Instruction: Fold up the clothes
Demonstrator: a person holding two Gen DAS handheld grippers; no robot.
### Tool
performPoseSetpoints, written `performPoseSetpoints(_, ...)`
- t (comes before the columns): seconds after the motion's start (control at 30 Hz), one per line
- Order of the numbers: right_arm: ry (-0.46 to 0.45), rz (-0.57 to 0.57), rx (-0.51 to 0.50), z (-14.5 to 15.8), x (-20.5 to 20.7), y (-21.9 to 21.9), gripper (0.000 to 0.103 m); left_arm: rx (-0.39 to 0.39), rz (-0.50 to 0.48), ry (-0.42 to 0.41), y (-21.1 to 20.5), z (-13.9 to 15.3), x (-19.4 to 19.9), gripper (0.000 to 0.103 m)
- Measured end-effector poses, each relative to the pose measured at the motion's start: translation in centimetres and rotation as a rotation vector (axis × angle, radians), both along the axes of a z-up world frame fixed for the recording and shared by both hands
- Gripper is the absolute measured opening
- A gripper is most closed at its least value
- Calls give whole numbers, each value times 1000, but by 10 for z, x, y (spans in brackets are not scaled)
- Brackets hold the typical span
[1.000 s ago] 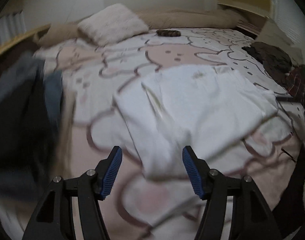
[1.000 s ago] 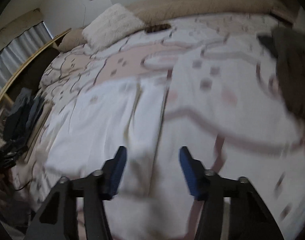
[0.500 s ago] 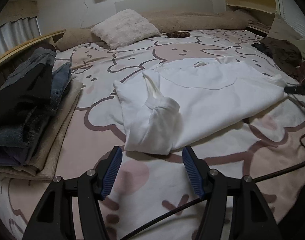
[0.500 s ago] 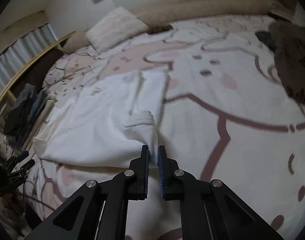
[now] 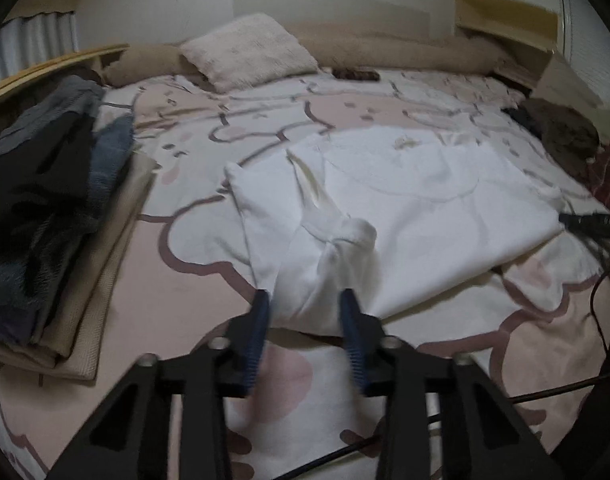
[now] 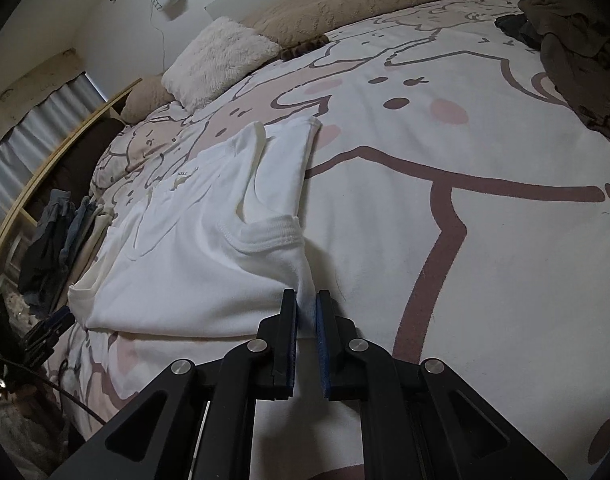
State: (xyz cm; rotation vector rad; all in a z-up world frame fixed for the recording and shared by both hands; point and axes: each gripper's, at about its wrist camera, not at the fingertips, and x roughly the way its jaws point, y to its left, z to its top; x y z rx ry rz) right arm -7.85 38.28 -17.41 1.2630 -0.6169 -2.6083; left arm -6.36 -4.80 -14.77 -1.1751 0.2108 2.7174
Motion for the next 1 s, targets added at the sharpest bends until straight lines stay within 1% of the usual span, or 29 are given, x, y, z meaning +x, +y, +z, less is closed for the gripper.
performPoseSetpoints(0.03, 0, -1, -2, 0, 0, 0, 9, -11, -9, -16, 2, -3, -3, 30)
performPoseSetpoints(0.07, 0, -1, -1, 0, 0, 0, 9, -19, -20, -33, 3, -5, -6, 26)
performPoseSetpoints(0.1, 1, -1, 0, 0, 0, 0, 9, -18, -27, -43, 4, -7, -7, 19)
performPoseSetpoints(0.17, 2, -1, 4, 0, 0, -1, 9, 2, -35, -55, 1, -4, -9, 9)
performPoseSetpoints(0.23, 3, -1, 11, 0, 0, -2, 9, 27, -40, -55, -4, 2, -10, 8)
performPoseSetpoints(0.4, 3, 0, 18, -2, 0, -2, 9, 77, 6, -25, -36, 33, -21, 8)
performPoseSetpoints(0.43, 2, 0, 15, -2, 0, -2, 9, 72, 19, -16, -43, 38, -24, 8)
performPoseSetpoints(0.47, 2, -1, 10, -3, 0, -1, 9, 54, 42, -13, -51, 41, -28, 6)
performPoseSetpoints(0.5, 1, -1, 6, -3, -1, 0, 9, 35, 65, -10, -60, 44, -33, 2)
performPoseSetpoints(0.53, 0, -3, 6, -3, -1, 0, 8, 16, 88, -7, -68, 46, -37, 2)
performPoseSetpoints(0.63, -3, -5, -1, -4, -1, 1, 7, 19, 155, -71, -92, 31, -45, 2)
performPoseSetpoints(0.67, -4, -5, -5, -4, -1, 2, 7, 26, 164, -96, -96, 25, -44, 2)
performPoseSetpoints(0.73, -5, -5, -8, -5, -1, 2, 7, 85, 143, -146, -94, 17, -38, 2)
performPoseSetpoints(0.77, -5, -5, -8, -5, -1, 2, 7, 131, 143, -172, -91, 13, -33, 3)
performPoseSetpoints(0.83, -5, -5, -5, -4, -1, 1, 7, 224, 145, -223, -85, 7, -24, 22)
performPoseSetpoints(0.87, -5, -5, -7, -4, -1, 1, 7, 270, 146, -249, -81, 3, -19, 45)
performPoseSetpoints(0.9, -6, -6, -12, -4, -1, 2, 7, 323, 149, -266, -80, 3, -17, 55)
performPoseSetpoints(1.0, -7, -7, -19, -4, -1, 3, 7, 577, 163, -340, -74, -8, -7, 55)
